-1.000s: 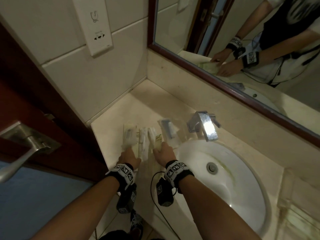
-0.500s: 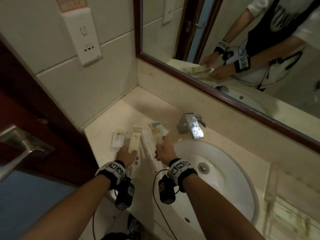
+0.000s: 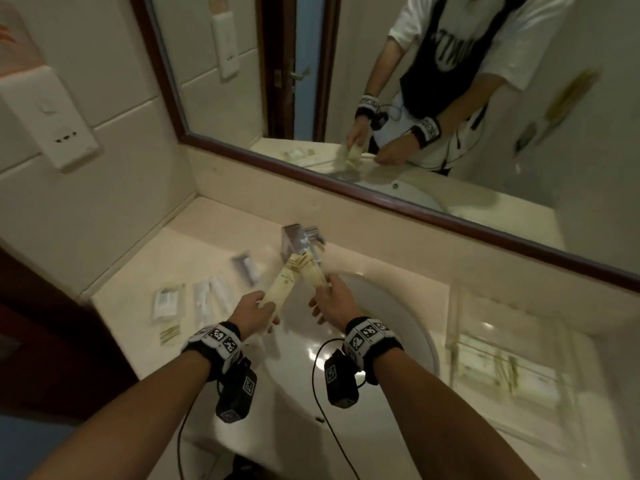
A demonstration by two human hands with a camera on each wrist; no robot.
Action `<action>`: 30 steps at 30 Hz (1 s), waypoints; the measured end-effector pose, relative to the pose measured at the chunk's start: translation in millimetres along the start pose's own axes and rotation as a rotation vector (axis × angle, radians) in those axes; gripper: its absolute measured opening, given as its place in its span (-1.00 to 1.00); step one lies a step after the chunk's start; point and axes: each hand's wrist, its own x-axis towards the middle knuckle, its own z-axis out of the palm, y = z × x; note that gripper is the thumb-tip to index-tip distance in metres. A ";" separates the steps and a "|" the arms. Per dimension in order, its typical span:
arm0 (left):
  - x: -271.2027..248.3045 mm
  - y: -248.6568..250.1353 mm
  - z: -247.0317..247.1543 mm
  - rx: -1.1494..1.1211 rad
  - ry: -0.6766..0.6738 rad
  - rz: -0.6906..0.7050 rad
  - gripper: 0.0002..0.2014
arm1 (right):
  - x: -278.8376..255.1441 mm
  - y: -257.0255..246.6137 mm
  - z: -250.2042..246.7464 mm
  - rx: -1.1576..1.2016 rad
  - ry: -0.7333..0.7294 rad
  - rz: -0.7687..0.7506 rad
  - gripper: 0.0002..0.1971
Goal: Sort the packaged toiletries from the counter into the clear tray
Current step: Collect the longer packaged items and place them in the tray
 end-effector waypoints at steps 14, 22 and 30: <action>-38.2 61.3 196.3 0.171 -0.267 0.128 -0.78 | -101.0 116.0 -188.6 -0.112 0.287 0.088 -0.82; -48.3 72.1 279.8 0.242 -0.365 0.151 -0.77 | -153.4 194.6 -273.9 -0.356 0.328 0.307 -0.65; -49.0 84.3 320.9 0.258 -0.414 0.167 -0.80 | -169.9 248.4 -294.7 -0.633 0.050 0.337 -0.39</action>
